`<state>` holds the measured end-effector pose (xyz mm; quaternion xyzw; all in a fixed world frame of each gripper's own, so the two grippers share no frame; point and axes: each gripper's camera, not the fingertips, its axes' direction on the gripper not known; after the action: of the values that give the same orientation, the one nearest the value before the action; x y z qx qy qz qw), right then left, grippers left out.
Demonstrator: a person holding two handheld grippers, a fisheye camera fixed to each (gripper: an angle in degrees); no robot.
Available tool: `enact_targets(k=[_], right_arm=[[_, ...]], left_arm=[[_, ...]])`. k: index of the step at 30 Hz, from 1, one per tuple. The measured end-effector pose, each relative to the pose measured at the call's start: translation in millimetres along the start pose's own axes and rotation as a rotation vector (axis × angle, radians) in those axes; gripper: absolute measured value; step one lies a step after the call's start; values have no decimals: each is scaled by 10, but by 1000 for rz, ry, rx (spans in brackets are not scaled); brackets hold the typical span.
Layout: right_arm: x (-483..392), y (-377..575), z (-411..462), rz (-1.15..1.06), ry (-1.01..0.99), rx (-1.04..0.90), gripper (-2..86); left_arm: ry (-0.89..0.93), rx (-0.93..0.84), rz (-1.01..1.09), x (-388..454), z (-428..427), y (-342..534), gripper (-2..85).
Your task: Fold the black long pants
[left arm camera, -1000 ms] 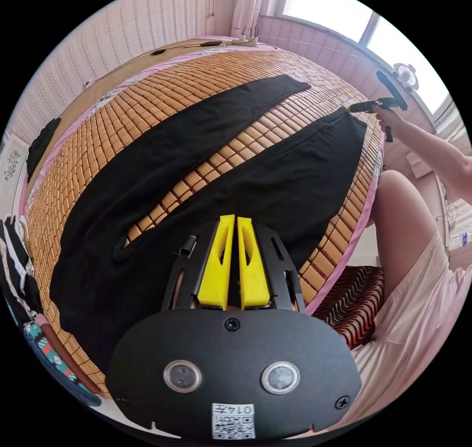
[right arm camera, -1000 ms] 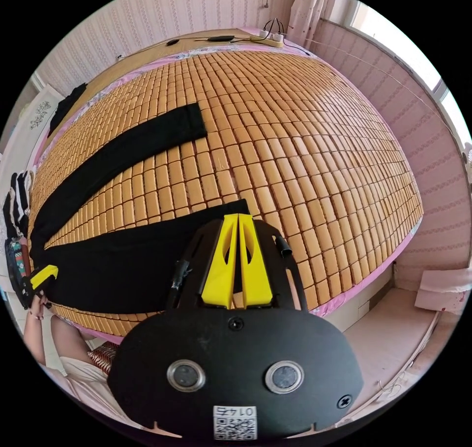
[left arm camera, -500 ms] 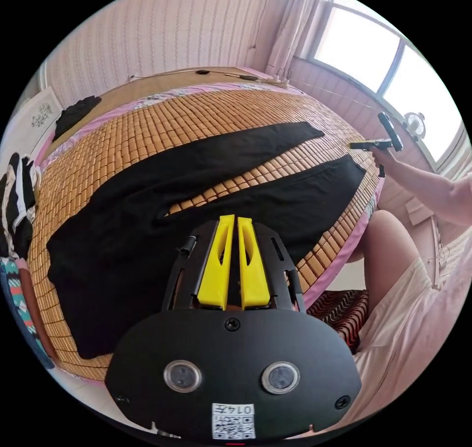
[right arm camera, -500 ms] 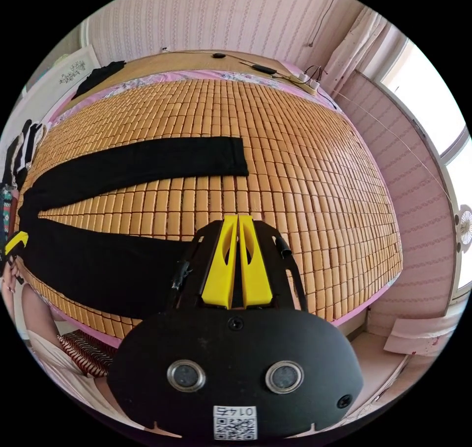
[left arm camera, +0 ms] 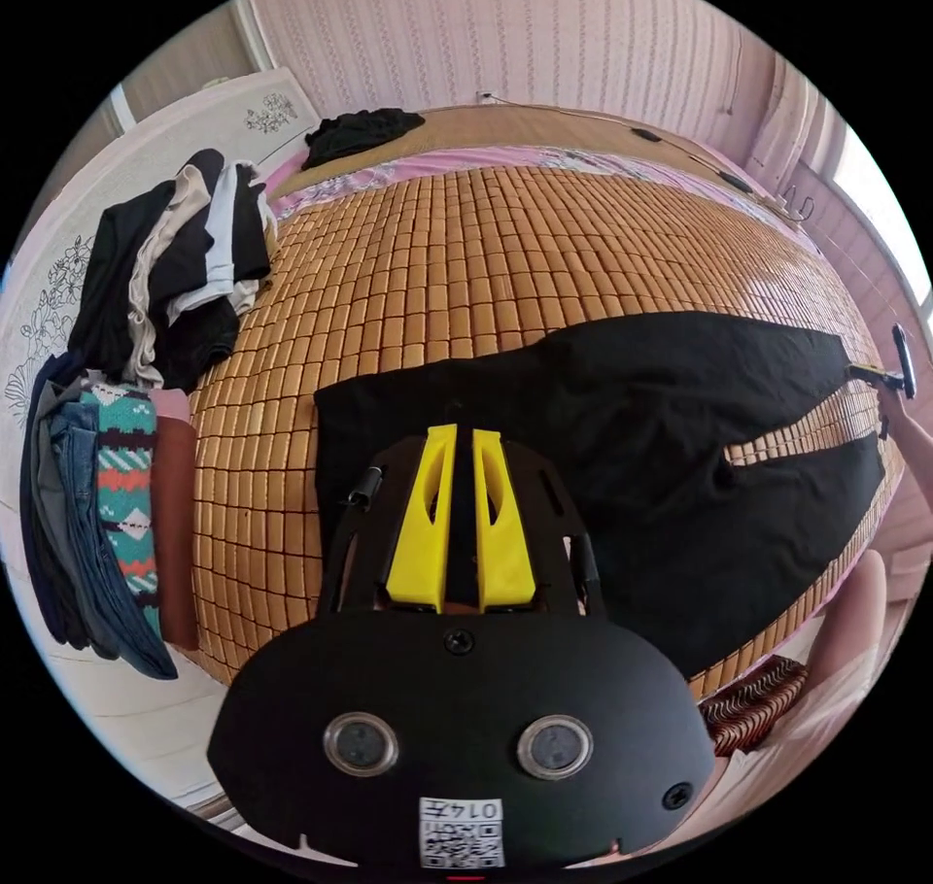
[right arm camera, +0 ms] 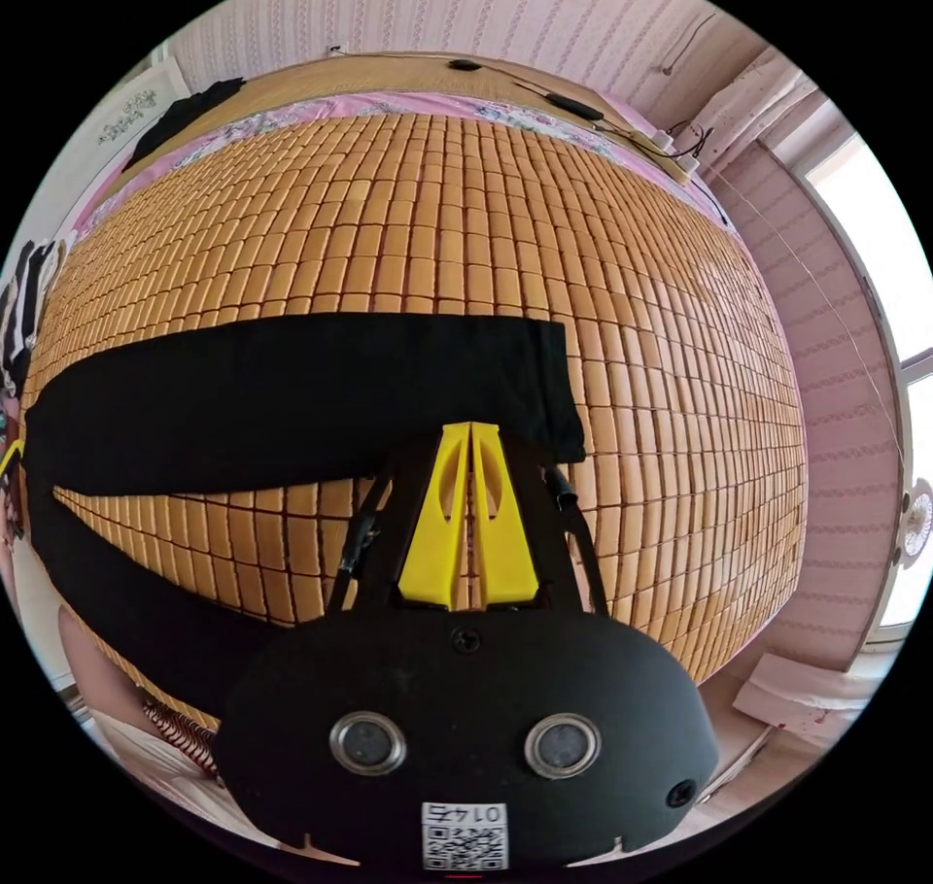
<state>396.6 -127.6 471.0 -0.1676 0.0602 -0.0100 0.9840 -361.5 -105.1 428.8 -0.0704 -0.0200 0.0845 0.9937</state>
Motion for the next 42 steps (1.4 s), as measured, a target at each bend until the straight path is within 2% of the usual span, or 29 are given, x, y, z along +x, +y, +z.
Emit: enact_targets(k=[8,12,16,18,21,24,26,32,35,42], right_arm=[[-43,59,102,-84,99,-24,-4],[60,108,146,-54,90,-27,-4],[171,207,192,-33,99,-33,-3],[268,291,133,-33,58,-7,-2],[534,613,-173,9,-54,156,3],[933,1172,-483,79,-209,303,18],[1305,1750,-609,185,-255,374,68],[2165,3125,-375,527,-357,254,107],[2431,3555,-248,656,-416,271,108],[2802,3776,135,784,-476,235,105]], left_arm=[[-49,-54,-33,-360,458,-305,16],[43,-17,-208,-793,478,-245,-3],[30,-12,-133,-889,425,-166,4],[18,17,-121,-950,297,-107,19],[57,116,-98,-1112,-84,110,42],[113,198,-97,-1322,-489,507,54],[138,199,-147,-1491,-636,809,64],[258,52,-374,-2103,-612,1814,94],[293,10,-458,-2327,-582,2135,98],[326,25,-685,-2858,-488,2550,108]])
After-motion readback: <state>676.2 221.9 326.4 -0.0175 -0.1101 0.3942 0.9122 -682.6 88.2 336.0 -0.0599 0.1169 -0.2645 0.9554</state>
